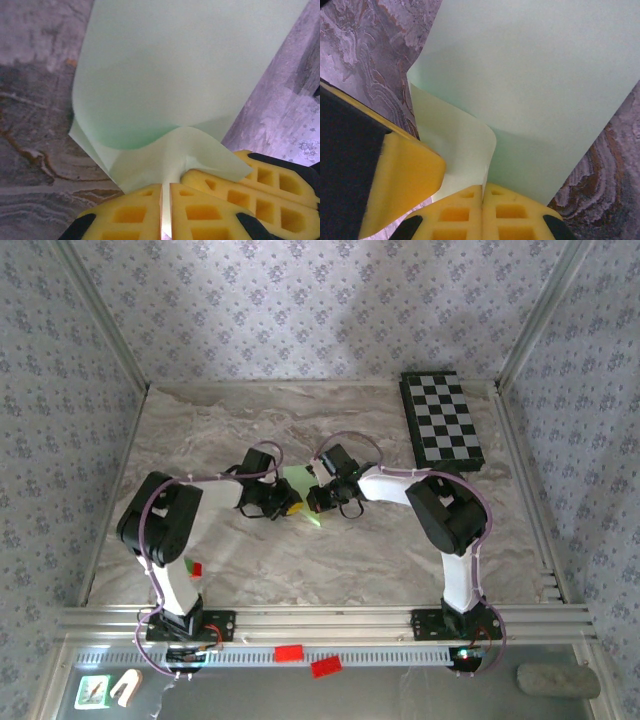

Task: Fold a paper plane with a square sheet of paper (pick it up from the middle)
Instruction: Third fold the triangle at the center of the table.

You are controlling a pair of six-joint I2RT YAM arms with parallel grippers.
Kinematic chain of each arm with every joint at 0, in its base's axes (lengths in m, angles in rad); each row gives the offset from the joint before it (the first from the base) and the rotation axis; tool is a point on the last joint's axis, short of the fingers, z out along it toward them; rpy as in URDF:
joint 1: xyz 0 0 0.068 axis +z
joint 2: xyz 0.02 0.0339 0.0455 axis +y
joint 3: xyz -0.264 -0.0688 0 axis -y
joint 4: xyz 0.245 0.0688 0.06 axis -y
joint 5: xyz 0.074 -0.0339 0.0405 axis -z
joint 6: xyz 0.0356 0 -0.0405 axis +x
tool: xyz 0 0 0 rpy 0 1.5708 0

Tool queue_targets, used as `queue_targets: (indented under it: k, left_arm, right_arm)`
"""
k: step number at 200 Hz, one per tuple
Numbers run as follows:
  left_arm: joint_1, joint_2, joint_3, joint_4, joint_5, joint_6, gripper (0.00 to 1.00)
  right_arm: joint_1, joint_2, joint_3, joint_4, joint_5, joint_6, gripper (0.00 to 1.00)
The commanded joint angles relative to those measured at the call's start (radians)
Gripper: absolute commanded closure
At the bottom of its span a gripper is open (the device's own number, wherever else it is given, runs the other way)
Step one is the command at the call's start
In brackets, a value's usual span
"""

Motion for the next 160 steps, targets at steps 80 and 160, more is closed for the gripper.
queue_targets:
  k: [80,160]
  left_arm:
    - [-0.01,0.036,0.025,-0.052,-0.014,0.034,0.87]
    - [-0.01,0.053,0.035,-0.118,-0.047,0.04,0.88]
  right_arm:
    - [-0.005,0.037,0.006,-0.058,0.032,0.022,0.96]
    - [-0.033,-0.042,0.061,-0.081,-0.012,0.075,0.81]
